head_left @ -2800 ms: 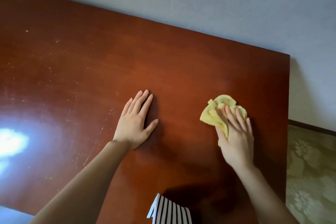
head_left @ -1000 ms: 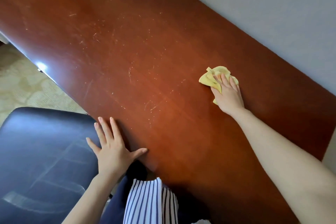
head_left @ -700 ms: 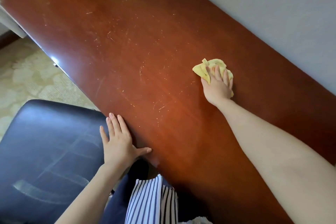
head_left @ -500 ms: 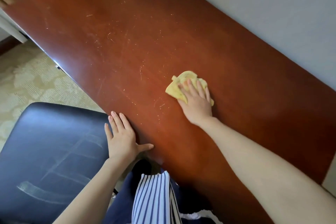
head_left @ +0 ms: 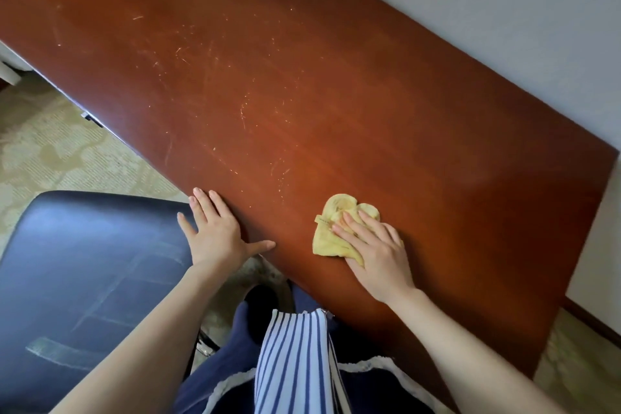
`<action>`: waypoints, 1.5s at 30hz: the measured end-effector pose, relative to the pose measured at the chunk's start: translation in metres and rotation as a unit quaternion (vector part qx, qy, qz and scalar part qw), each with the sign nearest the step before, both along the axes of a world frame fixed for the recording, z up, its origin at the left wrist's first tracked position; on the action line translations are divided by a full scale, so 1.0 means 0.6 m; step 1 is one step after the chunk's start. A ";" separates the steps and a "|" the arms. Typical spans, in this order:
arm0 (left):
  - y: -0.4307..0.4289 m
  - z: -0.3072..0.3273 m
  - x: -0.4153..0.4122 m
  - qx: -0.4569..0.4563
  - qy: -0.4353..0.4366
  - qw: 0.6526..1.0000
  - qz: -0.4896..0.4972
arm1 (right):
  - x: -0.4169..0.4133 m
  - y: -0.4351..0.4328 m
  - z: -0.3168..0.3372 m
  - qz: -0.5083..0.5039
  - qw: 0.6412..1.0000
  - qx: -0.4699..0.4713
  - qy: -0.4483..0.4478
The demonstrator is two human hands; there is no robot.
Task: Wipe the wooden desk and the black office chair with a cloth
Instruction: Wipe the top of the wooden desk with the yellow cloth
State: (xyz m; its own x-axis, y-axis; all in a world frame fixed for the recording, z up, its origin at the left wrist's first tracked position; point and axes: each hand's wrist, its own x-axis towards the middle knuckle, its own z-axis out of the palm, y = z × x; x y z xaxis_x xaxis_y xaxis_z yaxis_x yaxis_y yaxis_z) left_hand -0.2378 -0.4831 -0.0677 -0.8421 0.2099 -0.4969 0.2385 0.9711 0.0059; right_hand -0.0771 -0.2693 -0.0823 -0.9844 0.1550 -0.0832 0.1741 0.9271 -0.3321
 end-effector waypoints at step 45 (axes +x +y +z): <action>-0.022 0.003 0.000 0.006 -0.014 1.000 -0.021 | -0.033 -0.061 0.007 0.054 0.997 -0.014 -0.060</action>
